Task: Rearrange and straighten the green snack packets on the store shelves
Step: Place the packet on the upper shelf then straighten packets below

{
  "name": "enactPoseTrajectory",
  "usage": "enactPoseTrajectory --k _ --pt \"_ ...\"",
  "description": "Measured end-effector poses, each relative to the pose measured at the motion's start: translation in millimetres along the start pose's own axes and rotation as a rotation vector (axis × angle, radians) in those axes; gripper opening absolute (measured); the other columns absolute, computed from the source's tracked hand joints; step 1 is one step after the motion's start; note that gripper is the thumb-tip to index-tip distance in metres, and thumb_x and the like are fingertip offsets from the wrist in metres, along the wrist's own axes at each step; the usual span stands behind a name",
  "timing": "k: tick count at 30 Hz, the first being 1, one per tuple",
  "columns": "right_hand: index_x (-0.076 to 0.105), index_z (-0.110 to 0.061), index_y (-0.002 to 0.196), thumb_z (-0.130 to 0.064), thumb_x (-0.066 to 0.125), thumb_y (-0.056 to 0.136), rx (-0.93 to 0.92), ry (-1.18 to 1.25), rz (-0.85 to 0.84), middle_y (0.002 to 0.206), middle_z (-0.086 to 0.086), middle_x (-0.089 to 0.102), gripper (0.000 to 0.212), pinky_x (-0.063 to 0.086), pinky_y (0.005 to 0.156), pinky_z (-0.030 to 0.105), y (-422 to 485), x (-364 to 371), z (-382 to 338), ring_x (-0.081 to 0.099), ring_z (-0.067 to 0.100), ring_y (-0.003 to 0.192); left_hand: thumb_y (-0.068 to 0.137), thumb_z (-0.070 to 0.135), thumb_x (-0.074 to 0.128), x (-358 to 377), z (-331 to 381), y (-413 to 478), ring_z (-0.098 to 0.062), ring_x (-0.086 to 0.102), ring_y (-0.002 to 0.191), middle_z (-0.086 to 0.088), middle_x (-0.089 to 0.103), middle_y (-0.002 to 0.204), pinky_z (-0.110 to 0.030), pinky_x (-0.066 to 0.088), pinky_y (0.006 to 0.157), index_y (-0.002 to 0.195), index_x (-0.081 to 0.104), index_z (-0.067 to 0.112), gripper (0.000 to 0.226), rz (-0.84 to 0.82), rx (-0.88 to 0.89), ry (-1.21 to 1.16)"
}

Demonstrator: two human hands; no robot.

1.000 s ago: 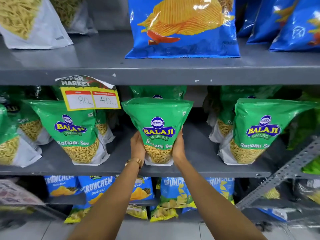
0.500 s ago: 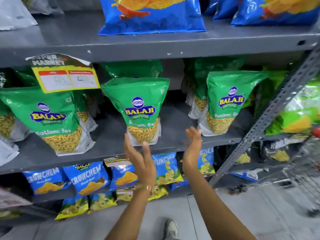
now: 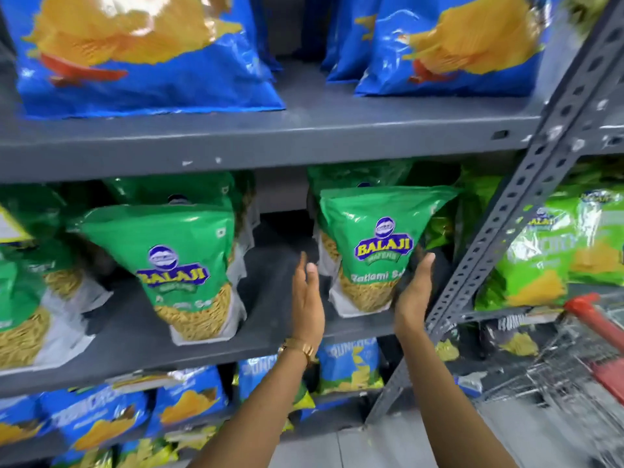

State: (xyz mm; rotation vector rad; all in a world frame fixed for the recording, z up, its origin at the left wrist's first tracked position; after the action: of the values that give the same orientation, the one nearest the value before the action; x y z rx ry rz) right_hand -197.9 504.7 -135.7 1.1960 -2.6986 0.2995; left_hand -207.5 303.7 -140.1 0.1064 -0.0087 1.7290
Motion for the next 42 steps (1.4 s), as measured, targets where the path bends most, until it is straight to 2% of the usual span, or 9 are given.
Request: enactPoseTrajectory --k 6,11,14,18,25,30,35,37,42 --pt "0.044 -0.027 0.136 -0.069 0.028 0.088 0.163 0.062 -0.306 0.13 -0.006 0.052 0.065 0.041 0.098 0.034 39.7 26.5 -6.9 0.055 0.015 0.116 0.086 0.067 0.046 34.0 -29.4 43.8 -0.009 0.032 0.144 0.012 0.036 0.155 -0.044 0.023 0.121 0.146 0.038 0.032 0.07 -0.004 -0.099 -0.238" --pt "0.061 -0.031 0.105 -0.054 0.024 0.098 0.309 0.176 -0.379 0.106 -0.003 0.068 0.044 0.057 0.072 0.028 58.4 41.2 15.0 0.07 0.01 0.079 0.098 0.047 0.038 37.4 -26.0 55.4 -0.019 0.049 0.134 -0.004 0.052 0.145 -0.043 0.038 0.114 0.142 0.046 0.016 0.054 0.019 -0.165 -0.283" --pt "0.059 -0.024 0.129 -0.069 0.027 0.09 0.4 0.189 -0.48 0.123 0.008 0.068 0.068 0.055 0.092 0.045 65.3 50.4 31.8 0.066 0.028 0.11 0.103 0.034 0.028 42.8 -25.3 55.7 -0.009 0.072 0.093 0.008 0.077 0.1 -0.018 0.058 0.073 0.117 0.062 0.016 0.041 0.008 -0.222 -0.323" --pt "0.062 -0.023 0.095 -0.049 0.018 0.101 0.373 0.07 -0.604 0.068 -0.01 0.077 0.051 0.055 0.049 0.017 63.0 59.5 39.3 0.073 0.006 0.063 0.103 0.033 0.028 50.1 -30.3 52.9 -0.009 0.07 0.062 0.01 0.074 0.063 -0.016 0.053 0.047 0.086 0.062 0.02 0.04 0.004 -0.293 -0.364" --pt "0.058 -0.021 0.086 -0.027 0.023 0.104 0.259 -0.014 -0.613 0.064 -0.012 0.074 0.039 0.053 0.05 0.015 72.3 56.4 39.9 0.069 -0.002 0.059 0.093 0.034 0.047 40.4 -38.5 64.4 -0.028 0.061 0.089 -0.008 0.069 0.087 -0.052 0.051 0.086 0.082 0.063 0.019 0.024 0.155 -0.272 -0.276" --pt "0.057 -0.016 0.102 -0.029 0.024 0.103 0.272 -0.074 -0.618 0.102 0.008 0.066 0.036 0.054 0.067 0.024 72.3 53.3 47.5 0.064 0.013 0.085 0.079 0.047 0.049 42.7 -43.1 65.6 -0.027 0.061 0.084 -0.008 0.068 0.089 -0.043 0.05 0.083 0.088 0.061 0.019 0.032 0.151 -0.285 -0.319" --pt "0.056 -0.017 0.089 -0.029 0.023 0.103 0.274 -0.063 -0.583 0.062 -0.011 0.073 0.037 0.051 0.047 0.011 70.6 50.9 47.9 0.067 -0.001 0.056 0.065 0.061 0.061 48.4 -55.1 66.4 -0.033 0.062 0.099 -0.014 0.066 0.106 -0.055 0.049 0.096 0.114 0.06 0.017 0.065 0.123 -0.373 -0.418" --pt "0.056 -0.019 0.088 -0.03 0.024 0.103 0.256 -0.06 -0.522 0.068 -0.007 0.073 0.036 0.051 0.047 0.011 68.8 48.0 42.3 0.067 0.005 0.062 0.068 0.063 0.059 48.9 -53.5 64.5 -0.034 0.06 0.103 -0.015 0.066 0.108 -0.057 0.045 0.099 0.119 0.059 0.016 0.069 0.127 -0.364 -0.431" --pt "0.057 -0.023 0.129 -0.049 0.03 0.1 0.157 -0.078 -0.331 0.136 0.005 0.059 0.047 0.047 0.1 0.041 62.0 29.3 22.0 0.056 0.024 0.123 0.085 0.067 0.046 38.2 -46.3 61.2 -0.034 0.056 0.124 -0.014 0.058 0.136 -0.055 0.041 0.108 0.135 0.053 0.015 0.073 0.179 -0.296 -0.469"
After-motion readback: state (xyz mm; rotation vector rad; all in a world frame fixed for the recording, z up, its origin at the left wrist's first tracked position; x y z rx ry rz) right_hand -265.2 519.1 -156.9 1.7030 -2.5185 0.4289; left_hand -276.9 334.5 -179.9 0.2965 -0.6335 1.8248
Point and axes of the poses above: each hand's wrist, its own y-axis towards the middle knuckle, its own x-axis out of the palm, z = x × y, the point moved 7 cm from there along y, towards the middle knuckle
